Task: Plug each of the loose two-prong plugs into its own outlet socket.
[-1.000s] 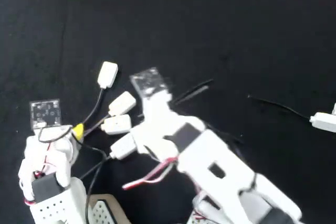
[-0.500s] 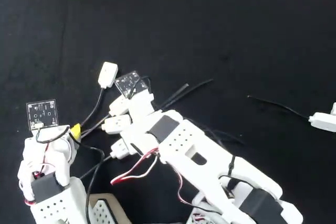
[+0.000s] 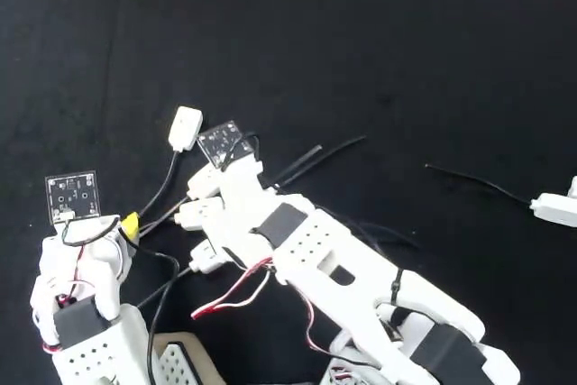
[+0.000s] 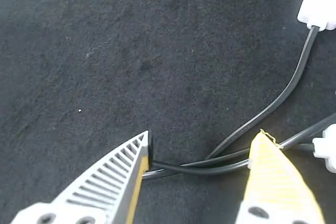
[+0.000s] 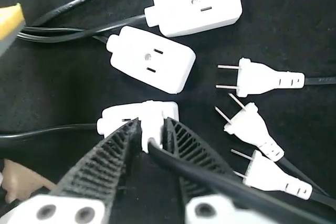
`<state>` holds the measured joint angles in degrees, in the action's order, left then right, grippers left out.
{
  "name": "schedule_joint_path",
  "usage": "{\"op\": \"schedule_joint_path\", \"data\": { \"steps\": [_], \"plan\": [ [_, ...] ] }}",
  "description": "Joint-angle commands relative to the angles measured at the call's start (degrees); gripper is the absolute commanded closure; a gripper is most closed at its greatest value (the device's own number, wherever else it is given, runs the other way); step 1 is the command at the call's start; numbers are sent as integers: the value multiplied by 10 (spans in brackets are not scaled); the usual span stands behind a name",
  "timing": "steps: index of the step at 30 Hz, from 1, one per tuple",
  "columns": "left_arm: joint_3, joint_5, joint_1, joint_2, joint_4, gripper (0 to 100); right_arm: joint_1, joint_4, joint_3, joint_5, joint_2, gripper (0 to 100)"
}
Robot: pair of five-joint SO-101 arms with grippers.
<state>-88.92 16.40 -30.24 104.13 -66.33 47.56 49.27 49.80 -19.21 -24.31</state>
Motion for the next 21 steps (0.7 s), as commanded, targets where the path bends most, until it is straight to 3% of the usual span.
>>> {"op": "schedule_joint_path", "data": {
  "steps": [1, 21],
  "plan": [
    [2, 5, -8, 4, 2, 698, 1, 10, -5, -5, 2, 987],
    [1, 5, -8, 4, 2, 698, 1, 40, 0, -8, 21, 987]
  ]
}}
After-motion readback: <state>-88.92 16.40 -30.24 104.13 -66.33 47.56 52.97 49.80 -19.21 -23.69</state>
